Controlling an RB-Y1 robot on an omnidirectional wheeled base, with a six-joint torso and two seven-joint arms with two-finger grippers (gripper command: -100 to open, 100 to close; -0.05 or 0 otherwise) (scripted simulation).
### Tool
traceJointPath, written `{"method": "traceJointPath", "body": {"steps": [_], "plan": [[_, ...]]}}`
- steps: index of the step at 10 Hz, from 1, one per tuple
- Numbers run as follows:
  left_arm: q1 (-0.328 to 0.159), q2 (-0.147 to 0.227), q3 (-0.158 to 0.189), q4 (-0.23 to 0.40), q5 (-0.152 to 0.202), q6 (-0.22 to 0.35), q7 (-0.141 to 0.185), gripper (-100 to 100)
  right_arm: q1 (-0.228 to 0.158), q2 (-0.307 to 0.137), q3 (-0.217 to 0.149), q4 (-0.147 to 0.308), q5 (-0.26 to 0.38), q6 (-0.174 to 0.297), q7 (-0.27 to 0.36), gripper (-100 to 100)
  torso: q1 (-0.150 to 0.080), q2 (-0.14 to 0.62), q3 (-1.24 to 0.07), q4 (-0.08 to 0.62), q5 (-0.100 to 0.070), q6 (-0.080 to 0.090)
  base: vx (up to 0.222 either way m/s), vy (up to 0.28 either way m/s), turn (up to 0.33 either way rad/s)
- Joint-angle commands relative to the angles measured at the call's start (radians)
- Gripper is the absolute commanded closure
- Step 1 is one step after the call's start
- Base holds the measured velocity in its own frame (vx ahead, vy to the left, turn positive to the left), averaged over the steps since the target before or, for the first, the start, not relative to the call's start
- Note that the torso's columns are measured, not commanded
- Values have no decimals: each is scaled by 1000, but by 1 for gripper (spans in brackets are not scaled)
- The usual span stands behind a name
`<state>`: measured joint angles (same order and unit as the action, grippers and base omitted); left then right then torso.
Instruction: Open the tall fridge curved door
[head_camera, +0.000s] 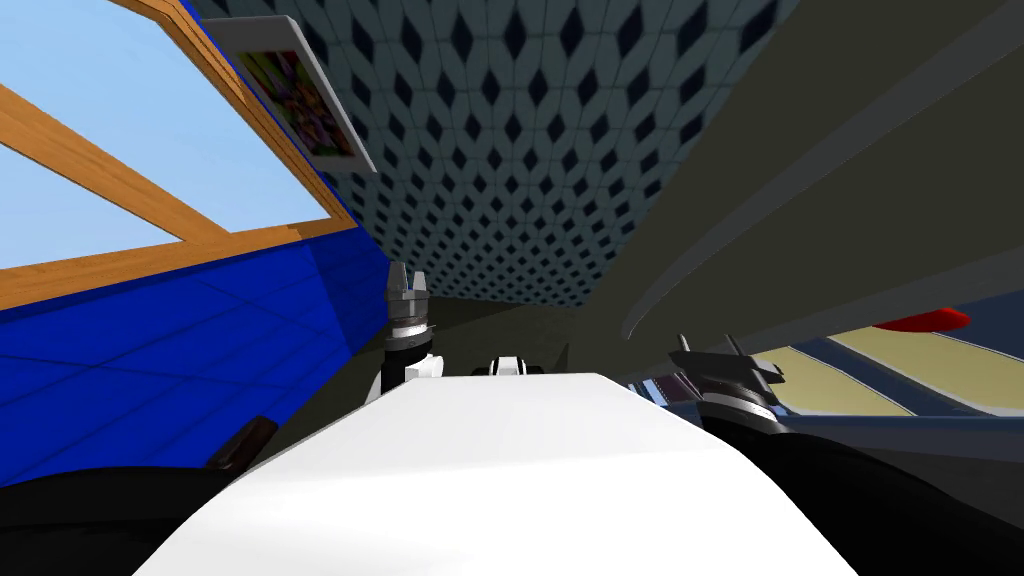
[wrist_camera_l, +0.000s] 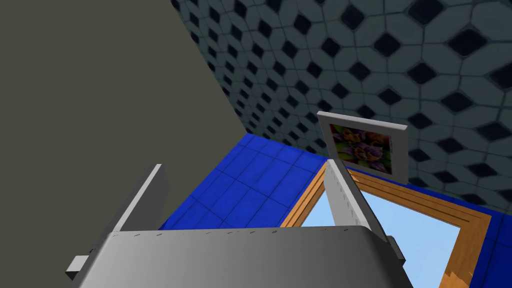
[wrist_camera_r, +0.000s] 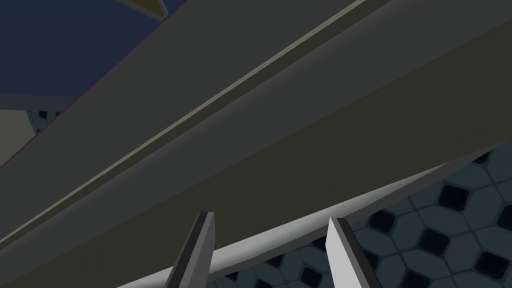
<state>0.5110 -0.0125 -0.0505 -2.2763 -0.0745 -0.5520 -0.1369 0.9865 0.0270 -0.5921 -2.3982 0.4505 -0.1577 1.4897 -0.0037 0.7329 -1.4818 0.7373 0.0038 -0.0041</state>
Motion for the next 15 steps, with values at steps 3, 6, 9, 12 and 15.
{"method": "traceJointPath", "body": {"steps": [3, 6, 9, 12, 15], "plan": [[0, 0, 0, 0, 0, 0, 0, 0, -56, 7, -38, 8, 10, 49, 15, 100, 2, -9, -4, -3, -2, -2, 270, 264, -130], [0, 0, 0, 0, 0, 0, 0, 0, -87, 11, -59, 14, 15, 77, 23, 100, -3, -7, -5, -1, 1, -5, 234, 248, -105], [0, 0, 0, 0, 0, 0, 0, 0, -119, 15, -80, 20, 21, 106, 30, 100, -4, -11, -8, -1, 2, -6, 256, 217, -118], [0, 0, 0, 0, 0, 0, 0, 0, -151, 20, -101, 26, 26, 134, 38, 100, 2, -8, -7, -1, 3, -5, 212, 264, -87], [0, 0, 0, 0, 0, 0, 0, 0, -159, 23, -104, 44, 32, 147, 38, 100, -2, 7, 3, 2, 2, 1, 177, 170, -68]]}}
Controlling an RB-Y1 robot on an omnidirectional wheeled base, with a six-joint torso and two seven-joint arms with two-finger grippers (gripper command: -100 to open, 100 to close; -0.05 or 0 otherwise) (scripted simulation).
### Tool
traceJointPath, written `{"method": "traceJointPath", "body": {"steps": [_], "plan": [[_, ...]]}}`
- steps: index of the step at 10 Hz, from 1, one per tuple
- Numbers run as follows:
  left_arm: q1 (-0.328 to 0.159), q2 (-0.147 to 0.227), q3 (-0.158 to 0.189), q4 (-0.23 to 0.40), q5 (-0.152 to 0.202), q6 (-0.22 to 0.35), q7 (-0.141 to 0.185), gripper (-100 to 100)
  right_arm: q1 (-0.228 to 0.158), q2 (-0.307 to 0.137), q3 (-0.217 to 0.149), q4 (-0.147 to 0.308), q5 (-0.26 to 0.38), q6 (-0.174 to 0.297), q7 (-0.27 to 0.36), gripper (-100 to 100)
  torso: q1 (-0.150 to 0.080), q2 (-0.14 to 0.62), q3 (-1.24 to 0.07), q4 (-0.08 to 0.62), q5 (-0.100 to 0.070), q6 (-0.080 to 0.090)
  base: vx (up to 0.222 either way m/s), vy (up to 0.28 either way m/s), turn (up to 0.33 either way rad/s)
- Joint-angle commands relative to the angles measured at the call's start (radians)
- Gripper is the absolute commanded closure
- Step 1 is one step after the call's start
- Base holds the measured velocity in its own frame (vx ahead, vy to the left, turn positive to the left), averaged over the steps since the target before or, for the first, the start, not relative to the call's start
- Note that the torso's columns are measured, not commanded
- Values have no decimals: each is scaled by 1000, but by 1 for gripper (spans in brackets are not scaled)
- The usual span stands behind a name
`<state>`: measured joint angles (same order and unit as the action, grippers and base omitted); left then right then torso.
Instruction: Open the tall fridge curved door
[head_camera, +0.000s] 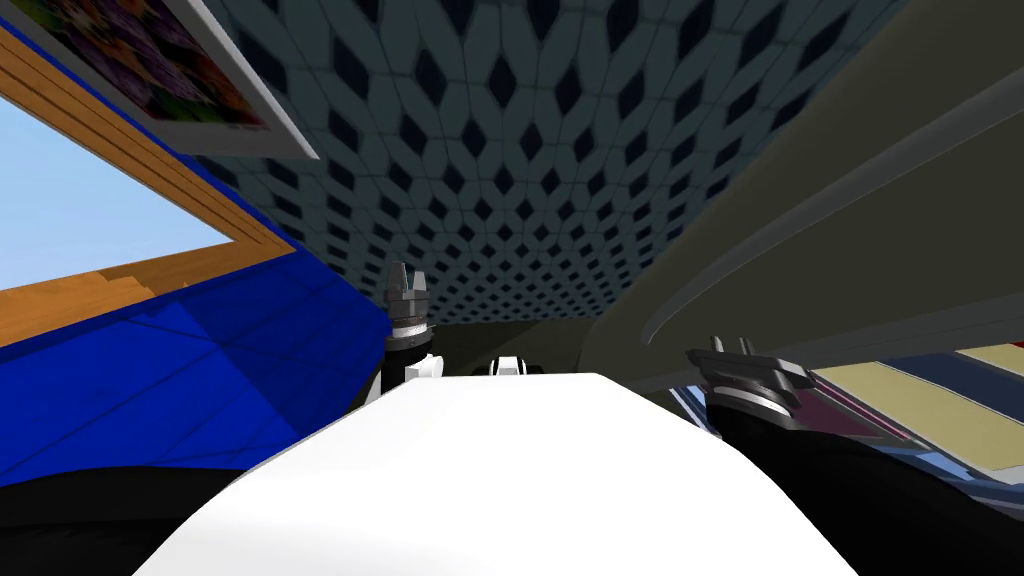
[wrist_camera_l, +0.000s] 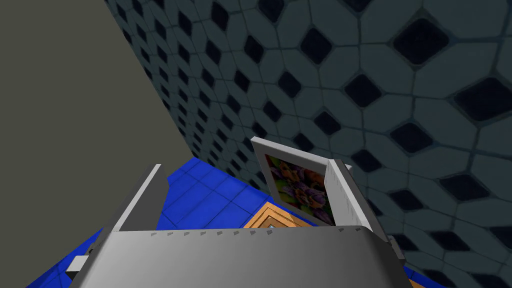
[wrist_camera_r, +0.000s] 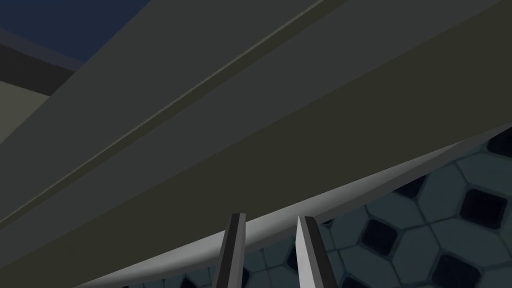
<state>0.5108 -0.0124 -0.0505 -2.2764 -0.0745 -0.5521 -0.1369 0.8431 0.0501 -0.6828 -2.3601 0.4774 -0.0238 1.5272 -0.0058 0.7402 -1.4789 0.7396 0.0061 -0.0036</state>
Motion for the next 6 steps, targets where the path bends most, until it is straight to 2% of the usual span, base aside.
{"method": "traceJointPath", "body": {"steps": [1, 6], "plan": [[0, 0, 0, 0, 0, 0, 0, 0, -16, 0, -13, 6, 5, 13, 1, 100, 1, -5, -1, 0, -1, 1, 202, 131, -103], [0, 0, 0, 0, 0, 0, 0, 0, -62, -1, -51, 22, 21, 53, 2, 100, 1, -12, -6, -3, -2, -3, 220, 160, -92]]}}
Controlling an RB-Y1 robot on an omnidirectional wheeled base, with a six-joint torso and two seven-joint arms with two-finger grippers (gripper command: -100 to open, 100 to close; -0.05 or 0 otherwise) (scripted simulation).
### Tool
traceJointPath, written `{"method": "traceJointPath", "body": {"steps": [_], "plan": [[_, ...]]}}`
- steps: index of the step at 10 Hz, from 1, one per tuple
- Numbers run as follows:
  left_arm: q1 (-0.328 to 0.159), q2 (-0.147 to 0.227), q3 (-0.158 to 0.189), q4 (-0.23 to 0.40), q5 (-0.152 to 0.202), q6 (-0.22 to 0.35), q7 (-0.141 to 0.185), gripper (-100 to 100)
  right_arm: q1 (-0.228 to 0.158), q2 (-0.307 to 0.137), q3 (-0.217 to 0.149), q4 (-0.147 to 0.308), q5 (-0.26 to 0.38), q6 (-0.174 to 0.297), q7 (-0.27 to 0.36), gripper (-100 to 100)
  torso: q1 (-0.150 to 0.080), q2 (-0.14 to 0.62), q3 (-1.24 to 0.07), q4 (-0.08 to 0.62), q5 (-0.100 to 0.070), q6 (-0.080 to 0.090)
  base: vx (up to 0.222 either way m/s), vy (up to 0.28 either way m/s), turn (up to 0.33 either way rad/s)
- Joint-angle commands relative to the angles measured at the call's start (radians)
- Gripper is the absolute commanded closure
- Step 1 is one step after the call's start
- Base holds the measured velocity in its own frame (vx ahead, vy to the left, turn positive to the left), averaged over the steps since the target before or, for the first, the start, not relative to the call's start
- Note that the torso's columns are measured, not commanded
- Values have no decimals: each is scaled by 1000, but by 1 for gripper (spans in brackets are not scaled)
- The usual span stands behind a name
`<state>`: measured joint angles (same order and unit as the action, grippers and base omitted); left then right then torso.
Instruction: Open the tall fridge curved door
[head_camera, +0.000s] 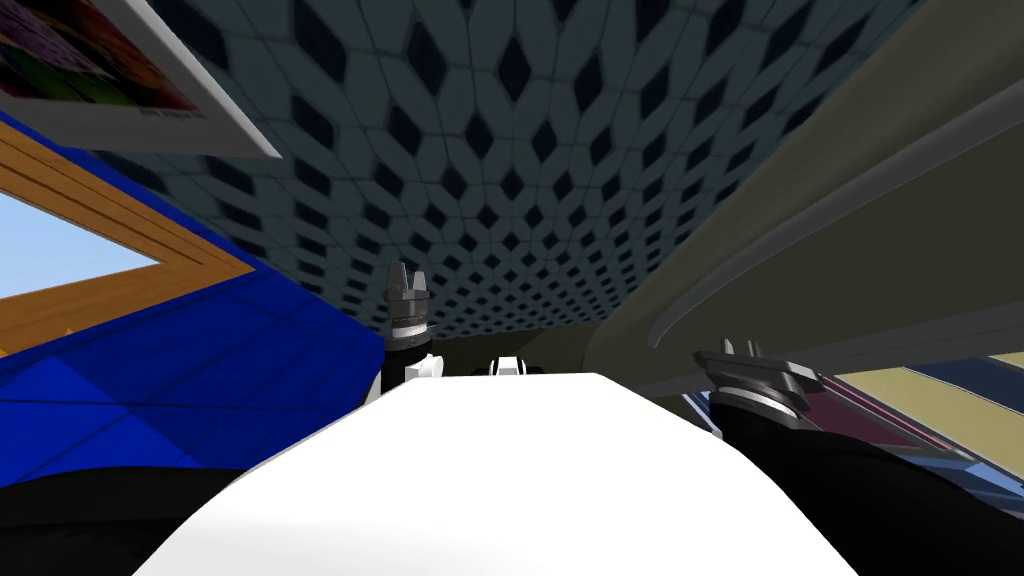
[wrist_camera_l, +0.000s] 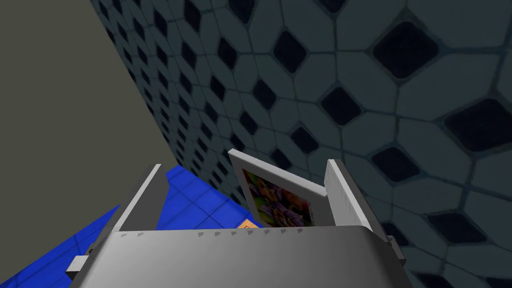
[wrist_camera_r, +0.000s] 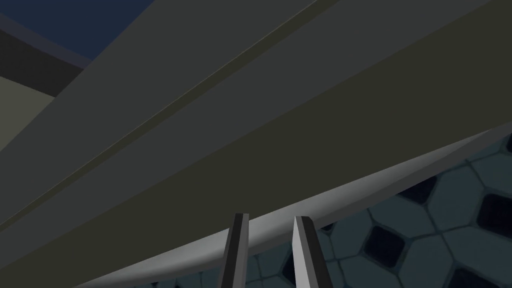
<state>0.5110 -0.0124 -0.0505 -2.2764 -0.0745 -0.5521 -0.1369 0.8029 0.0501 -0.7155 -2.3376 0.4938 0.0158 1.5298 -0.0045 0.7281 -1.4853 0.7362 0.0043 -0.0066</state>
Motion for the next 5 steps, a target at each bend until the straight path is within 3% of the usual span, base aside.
{"method": "traceJointPath", "body": {"steps": [1, 5], "plan": [[0, 0, 0, 0, 0, 0, 0, 0, -22, -1, -19, 0, 5, 14, -1, 100, -2, -1, -1, 0, 0, 0, 210, 134, -73], [0, 0, 0, 0, 0, 0, 0, 0, -53, -2, -44, 11, 15, 40, 0, 100, 0, -3, -3, 0, 2, -1, 208, 157, -82]]}}
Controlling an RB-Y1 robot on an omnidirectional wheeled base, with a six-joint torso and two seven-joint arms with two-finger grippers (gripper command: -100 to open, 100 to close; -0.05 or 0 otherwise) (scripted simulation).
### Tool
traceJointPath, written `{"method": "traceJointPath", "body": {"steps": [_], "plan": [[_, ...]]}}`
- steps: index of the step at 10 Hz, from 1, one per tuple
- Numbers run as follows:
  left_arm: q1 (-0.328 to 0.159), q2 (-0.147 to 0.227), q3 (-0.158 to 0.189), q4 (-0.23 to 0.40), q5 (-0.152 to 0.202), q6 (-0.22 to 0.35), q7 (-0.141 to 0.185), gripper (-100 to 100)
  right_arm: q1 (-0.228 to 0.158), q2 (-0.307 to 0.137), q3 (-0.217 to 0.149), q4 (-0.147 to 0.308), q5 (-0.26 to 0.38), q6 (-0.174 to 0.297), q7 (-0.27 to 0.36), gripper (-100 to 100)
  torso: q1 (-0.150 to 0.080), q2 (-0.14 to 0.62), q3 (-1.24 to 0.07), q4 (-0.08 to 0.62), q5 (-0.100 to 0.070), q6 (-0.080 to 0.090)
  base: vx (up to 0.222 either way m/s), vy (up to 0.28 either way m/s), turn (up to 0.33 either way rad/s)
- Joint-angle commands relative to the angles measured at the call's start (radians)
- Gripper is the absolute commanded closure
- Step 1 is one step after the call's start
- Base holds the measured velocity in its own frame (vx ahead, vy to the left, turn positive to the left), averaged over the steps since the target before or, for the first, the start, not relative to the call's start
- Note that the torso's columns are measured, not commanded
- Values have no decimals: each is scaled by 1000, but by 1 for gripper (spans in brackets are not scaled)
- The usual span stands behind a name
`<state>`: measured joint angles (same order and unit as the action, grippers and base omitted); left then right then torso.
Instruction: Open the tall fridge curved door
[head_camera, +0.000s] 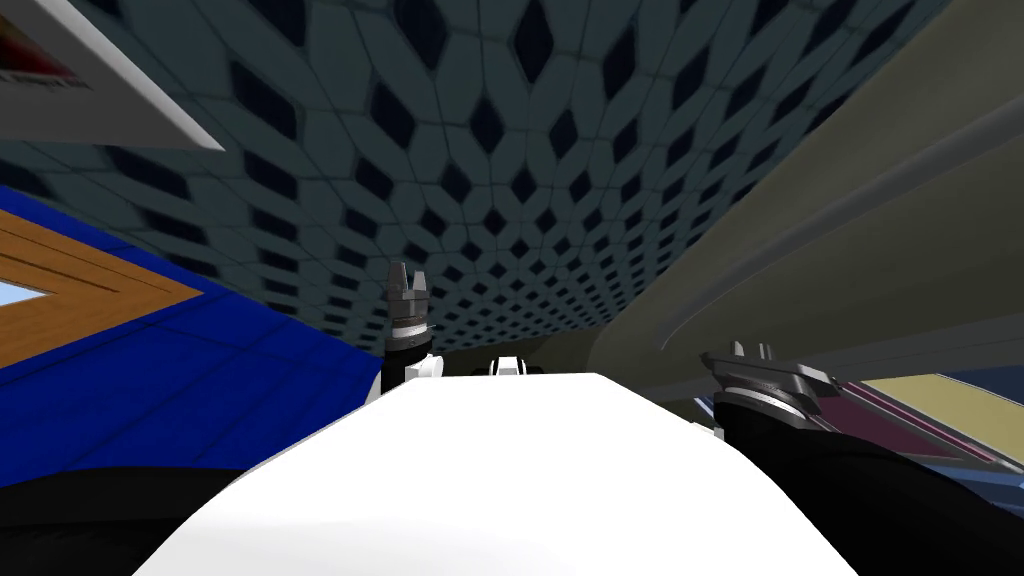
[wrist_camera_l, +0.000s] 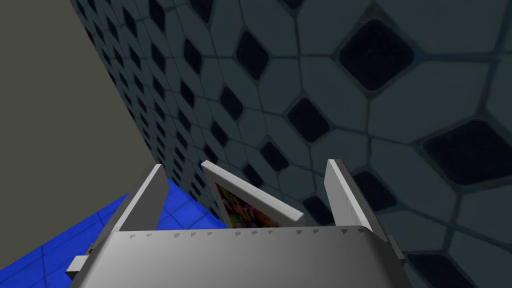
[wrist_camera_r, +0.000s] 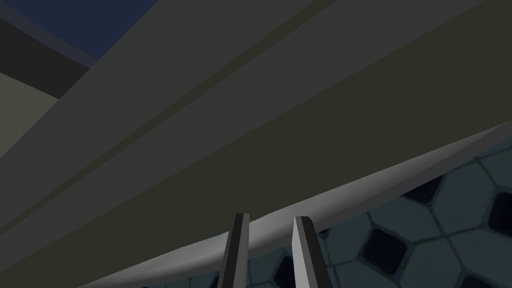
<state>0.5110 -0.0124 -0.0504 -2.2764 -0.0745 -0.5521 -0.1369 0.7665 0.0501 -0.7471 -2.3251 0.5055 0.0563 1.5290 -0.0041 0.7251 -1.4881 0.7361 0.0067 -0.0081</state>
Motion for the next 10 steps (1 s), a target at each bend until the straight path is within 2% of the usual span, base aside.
{"method": "traceJointPath", "body": {"steps": [1, 2, 3, 4, 6, 10], "plan": [[0, 0, 0, 0, 0, 0, 0, 0, -32, -2, -25, 4, 9, 13, 2, 100, 0, 2, 1, 0, 0, 1, 248, 190, -110], [0, 0, 0, 0, 0, 0, 0, 0, -32, -2, -25, 4, 9, 13, 2, 100, 2, 1, 1, 0, 0, 2, 230, 154, -63], [0, 0, 0, 0, 0, 0, 0, 0, -48, -3, -38, 10, 14, 26, 2, 100, -1, 4, 2, 1, 1, 1, 203, 187, -78], [0, 0, 0, 0, 0, 0, 0, 0, 0, -8, -34, -28, -15, 57, -5, -100, 2, 6, 4, 1, 0, 3, 91, 94, 25], [-1, 0, 0, 0, 0, 0, 0, 0, 31, -16, -39, -70, -39, 95, -9, -100, -5, 22, 17, 5, -8, 7, -29, -42, 90], [-1, 0, 0, 0, 0, 0, 0, 0, 94, -33, -50, -153, -87, 169, -17, -100, 4, 10, 10, 1, -6, 8, -17, -38, 43]]}}
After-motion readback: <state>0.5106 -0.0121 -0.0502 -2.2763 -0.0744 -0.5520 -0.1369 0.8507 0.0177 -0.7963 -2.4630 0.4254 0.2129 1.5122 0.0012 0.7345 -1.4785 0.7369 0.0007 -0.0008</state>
